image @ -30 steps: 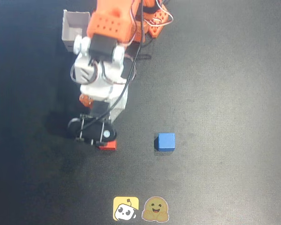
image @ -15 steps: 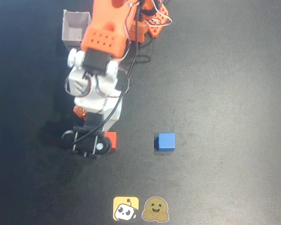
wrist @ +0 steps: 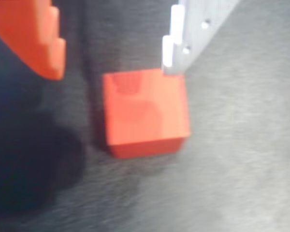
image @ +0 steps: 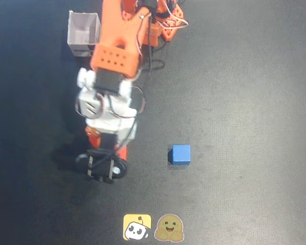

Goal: Put the red cube on top of the blue cube.

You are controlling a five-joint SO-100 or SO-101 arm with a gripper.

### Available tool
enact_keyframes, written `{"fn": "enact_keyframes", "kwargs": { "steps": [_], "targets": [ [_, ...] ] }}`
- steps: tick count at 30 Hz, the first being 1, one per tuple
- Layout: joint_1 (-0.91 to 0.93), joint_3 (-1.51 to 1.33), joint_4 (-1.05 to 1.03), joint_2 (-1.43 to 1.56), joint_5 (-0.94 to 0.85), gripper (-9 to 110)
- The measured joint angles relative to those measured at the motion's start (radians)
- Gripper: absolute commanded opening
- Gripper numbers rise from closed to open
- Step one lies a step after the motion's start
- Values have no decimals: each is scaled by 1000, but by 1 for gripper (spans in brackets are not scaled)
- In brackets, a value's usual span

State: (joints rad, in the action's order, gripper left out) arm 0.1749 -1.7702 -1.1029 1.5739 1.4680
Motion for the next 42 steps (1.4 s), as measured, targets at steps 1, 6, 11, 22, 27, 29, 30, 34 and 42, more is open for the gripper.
{"fn": "enact_keyframes", "kwargs": {
  "steps": [1, 6, 11, 22, 27, 29, 30, 34, 42],
  "targets": [
    [-5, 0, 5, -3, 6, 18],
    [-20, 0, 28, -25, 11, 21],
    [-34, 0, 40, -55, 9, 24],
    [-29, 0, 66, -135, 9, 24],
    [-29, 0, 98, -172, 9, 24],
    [-29, 0, 117, -183, 9, 24],
    [-29, 0, 126, -186, 9, 23],
    [-29, -5, 138, -206, 9, 23],
    [-29, -26, 155, -229, 9, 8]
  ]
}}
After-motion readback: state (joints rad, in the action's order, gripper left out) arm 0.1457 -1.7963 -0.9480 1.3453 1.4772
